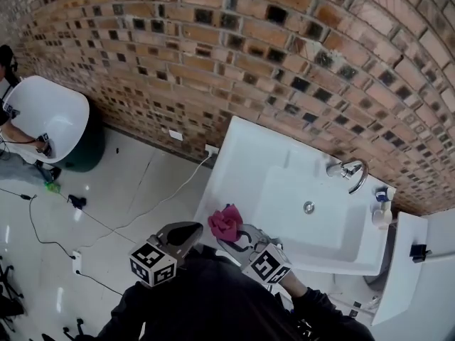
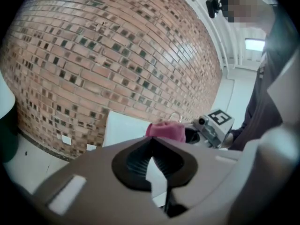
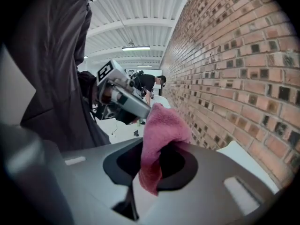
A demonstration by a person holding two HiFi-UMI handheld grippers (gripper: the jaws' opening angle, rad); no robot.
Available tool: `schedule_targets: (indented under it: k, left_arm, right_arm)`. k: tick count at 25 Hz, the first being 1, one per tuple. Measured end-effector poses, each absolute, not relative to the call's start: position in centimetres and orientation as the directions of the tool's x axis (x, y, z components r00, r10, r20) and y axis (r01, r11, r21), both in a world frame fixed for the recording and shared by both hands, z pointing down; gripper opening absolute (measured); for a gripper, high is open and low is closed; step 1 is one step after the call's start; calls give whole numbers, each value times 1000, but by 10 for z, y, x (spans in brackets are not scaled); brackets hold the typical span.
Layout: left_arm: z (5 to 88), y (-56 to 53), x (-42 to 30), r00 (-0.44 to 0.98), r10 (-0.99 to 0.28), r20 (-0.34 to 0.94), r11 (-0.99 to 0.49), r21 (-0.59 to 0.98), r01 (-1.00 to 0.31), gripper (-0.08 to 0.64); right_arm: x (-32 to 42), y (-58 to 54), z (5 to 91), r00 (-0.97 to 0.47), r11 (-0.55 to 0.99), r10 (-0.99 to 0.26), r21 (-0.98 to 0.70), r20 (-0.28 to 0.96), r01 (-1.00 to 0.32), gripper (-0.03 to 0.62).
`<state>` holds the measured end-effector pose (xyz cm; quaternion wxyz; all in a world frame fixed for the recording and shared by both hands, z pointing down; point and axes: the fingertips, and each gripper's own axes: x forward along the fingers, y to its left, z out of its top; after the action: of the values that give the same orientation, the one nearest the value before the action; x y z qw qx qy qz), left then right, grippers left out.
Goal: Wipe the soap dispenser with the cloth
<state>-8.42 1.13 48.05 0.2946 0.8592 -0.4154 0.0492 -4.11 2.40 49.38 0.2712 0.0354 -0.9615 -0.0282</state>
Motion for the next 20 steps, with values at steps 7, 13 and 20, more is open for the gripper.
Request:
schedule_targets:
  k: [7, 13, 20]
  left_arm:
    - [488, 4, -86, 650, -665, 368, -465, 478, -745, 2]
    - [493, 1, -89, 631, -663, 402, -452, 458, -766, 2]
    - [495, 7, -90, 618, -666, 419, -439, 449, -778, 2]
  right_arm:
    - [-33, 45, 526, -866, 995, -40, -64, 498, -83, 71]
    - [-44, 38, 571, -855, 979, 10, -177, 519, -96, 71]
    - [-44, 37, 640, -769, 924, 125, -356, 626, -140, 71]
